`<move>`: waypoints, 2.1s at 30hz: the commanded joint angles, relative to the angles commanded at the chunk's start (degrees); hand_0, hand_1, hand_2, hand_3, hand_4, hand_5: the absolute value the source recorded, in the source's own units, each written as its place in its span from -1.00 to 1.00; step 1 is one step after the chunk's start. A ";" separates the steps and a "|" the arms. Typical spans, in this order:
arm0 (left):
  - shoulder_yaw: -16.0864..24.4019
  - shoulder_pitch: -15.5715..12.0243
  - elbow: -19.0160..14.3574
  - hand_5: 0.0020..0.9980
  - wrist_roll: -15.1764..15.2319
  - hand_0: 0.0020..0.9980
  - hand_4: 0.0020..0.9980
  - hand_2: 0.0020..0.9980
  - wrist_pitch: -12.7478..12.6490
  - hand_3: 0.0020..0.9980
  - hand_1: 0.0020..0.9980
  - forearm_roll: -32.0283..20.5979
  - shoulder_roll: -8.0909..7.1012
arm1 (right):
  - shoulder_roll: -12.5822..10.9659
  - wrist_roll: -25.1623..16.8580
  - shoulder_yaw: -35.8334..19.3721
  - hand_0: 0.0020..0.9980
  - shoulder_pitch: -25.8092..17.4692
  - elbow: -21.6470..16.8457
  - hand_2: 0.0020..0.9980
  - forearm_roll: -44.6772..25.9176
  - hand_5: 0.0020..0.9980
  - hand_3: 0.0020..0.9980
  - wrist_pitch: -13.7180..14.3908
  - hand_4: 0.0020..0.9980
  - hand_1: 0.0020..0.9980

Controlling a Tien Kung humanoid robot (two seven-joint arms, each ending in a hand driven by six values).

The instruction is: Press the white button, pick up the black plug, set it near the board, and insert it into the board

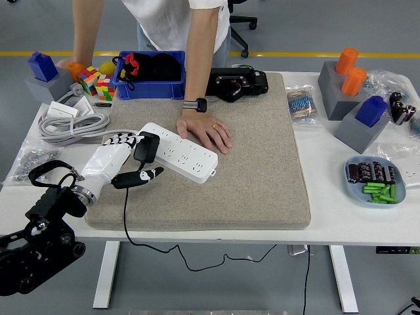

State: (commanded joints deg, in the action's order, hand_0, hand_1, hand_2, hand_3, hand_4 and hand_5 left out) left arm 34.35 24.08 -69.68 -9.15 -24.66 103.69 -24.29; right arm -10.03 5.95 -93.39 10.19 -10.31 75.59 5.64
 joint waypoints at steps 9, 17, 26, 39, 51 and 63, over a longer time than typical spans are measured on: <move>-0.93 1.44 0.56 0.48 0.02 1.00 0.71 0.84 0.01 0.81 0.99 -0.19 1.11 | -0.04 -0.11 0.53 0.24 0.10 0.00 0.16 -0.09 -0.27 0.16 -0.04 0.28 0.19; -2.20 3.58 1.88 0.48 -1.60 1.00 0.71 0.84 0.90 0.79 0.99 0.04 2.24 | -0.06 -0.12 0.47 0.24 0.09 0.00 0.16 -0.10 -0.27 0.16 -0.01 0.28 0.19; -3.84 6.11 3.20 0.48 -3.07 1.00 0.71 0.84 2.10 0.75 0.99 -0.19 3.19 | -0.07 -0.14 0.46 0.24 0.01 0.00 0.16 -0.19 -0.27 0.16 0.00 0.28 0.18; -4.66 6.16 3.73 0.49 -5.30 1.00 0.70 0.81 3.74 0.72 0.97 -1.79 3.26 | 0.01 -0.07 -0.02 0.24 -0.13 0.00 0.16 -0.10 -0.27 0.16 0.05 0.28 0.18; -2.41 5.34 2.27 0.49 -3.69 1.00 0.70 0.83 2.15 0.73 0.98 -2.32 2.64 | 0.09 -0.25 0.06 0.24 0.00 0.00 0.16 -0.27 -0.27 0.16 0.04 0.28 0.18; 4.22 5.10 -1.73 0.51 -2.55 1.00 0.70 0.92 0.05 0.84 1.00 -1.63 2.39 | 0.15 -0.17 0.00 0.24 -0.04 0.00 0.16 -0.20 -0.27 0.16 0.04 0.28 0.18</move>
State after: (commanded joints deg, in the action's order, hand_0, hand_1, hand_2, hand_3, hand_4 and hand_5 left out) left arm 38.57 29.18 -71.41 -11.70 -24.61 102.06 -21.90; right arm -9.87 5.78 -93.39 10.15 -10.31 75.39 5.68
